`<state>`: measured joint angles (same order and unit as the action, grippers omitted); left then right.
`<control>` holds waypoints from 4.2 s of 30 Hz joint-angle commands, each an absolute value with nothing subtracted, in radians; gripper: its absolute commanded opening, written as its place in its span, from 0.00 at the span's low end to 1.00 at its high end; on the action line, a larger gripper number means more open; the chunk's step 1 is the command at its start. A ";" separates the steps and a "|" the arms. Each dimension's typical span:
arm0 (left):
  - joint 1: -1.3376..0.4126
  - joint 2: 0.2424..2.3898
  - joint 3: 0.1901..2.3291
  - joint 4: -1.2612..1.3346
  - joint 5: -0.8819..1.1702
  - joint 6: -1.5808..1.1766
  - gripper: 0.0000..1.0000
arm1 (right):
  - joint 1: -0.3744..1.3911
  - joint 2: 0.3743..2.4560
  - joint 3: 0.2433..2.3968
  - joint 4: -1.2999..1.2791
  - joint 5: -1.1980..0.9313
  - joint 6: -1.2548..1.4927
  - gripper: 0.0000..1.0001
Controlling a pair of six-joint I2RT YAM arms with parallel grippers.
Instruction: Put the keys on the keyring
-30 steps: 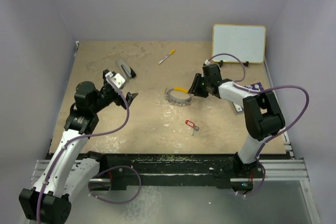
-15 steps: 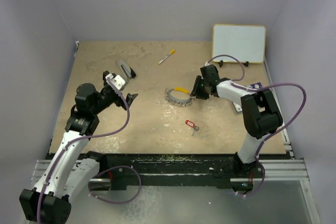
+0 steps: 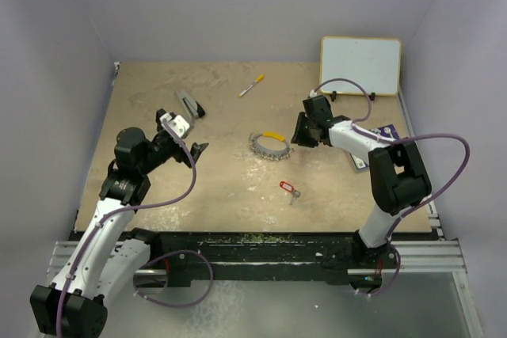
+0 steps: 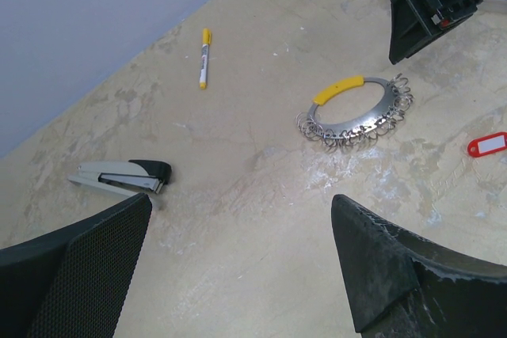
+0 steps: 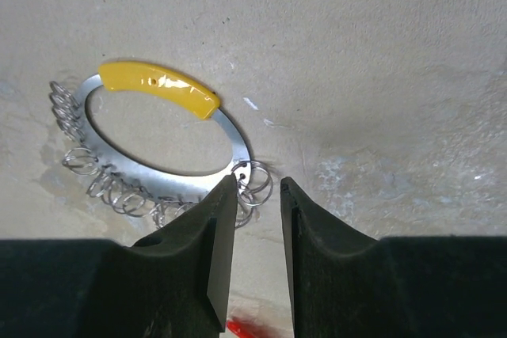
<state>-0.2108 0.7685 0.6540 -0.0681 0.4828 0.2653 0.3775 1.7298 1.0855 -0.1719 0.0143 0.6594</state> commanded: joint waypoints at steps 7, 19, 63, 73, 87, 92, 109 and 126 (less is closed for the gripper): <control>-0.216 0.756 0.643 0.004 0.493 0.295 0.98 | 0.408 1.623 1.100 -0.188 0.133 0.317 0.38; -0.214 0.749 0.637 0.007 0.508 0.307 0.98 | 0.447 1.666 1.096 -0.216 0.045 0.118 0.38; -0.215 0.737 0.605 0.030 0.511 0.316 0.98 | 0.483 1.814 1.201 -0.204 0.083 0.022 0.32; -0.215 0.732 0.598 0.026 0.512 0.319 0.98 | 0.488 1.841 1.215 -0.211 0.086 -0.016 0.33; -0.215 0.728 0.589 0.031 0.513 0.319 0.98 | 0.489 1.847 1.213 -0.175 0.121 -0.079 0.34; -0.215 0.728 0.587 0.029 0.514 0.319 0.98 | 0.490 1.861 1.225 -0.167 0.100 -0.123 0.36; -0.213 0.716 0.563 0.046 0.508 0.331 0.98 | 0.489 1.901 1.243 -0.224 -0.104 -0.201 0.31; -0.213 0.708 0.561 0.040 0.506 0.337 0.98 | 0.489 1.906 1.238 -0.199 -0.058 -0.119 0.00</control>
<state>-0.2108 0.7193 0.5575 -0.0013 0.4908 0.3180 0.4847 1.9091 1.2324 -0.1959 -0.0704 -0.1558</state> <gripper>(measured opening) 0.982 0.224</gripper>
